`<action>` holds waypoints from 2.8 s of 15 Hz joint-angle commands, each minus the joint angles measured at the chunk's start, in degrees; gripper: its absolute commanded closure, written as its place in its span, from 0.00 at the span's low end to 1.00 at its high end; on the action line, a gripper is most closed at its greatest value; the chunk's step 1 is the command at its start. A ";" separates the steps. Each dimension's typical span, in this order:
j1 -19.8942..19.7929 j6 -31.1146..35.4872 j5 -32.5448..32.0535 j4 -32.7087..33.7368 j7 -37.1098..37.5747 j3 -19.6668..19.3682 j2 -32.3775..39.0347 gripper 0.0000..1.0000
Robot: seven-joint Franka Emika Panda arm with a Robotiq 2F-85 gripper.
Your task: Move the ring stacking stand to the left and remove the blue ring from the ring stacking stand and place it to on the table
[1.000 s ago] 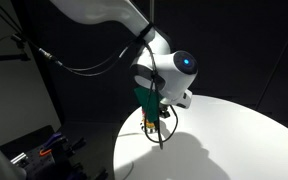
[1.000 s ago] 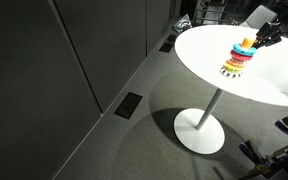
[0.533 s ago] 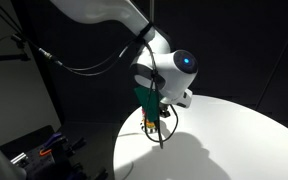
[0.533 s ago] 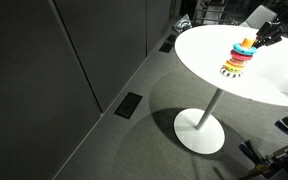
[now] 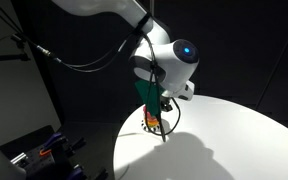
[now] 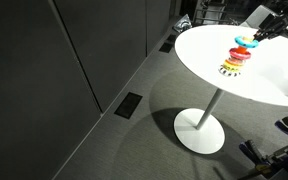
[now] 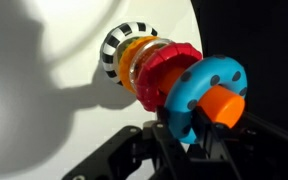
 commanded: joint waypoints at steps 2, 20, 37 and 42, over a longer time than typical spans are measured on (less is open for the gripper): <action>0.18 0.03 -0.63 -1.07 1.42 -0.13 -3.38 0.91; -0.80 2.78 -0.39 0.37 2.60 -3.02 -5.11 0.91; -2.01 18.10 -13.37 -4.81 7.82 -3.43 2.21 0.91; -2.82 20.54 -19.44 -6.47 11.15 -2.19 4.33 0.91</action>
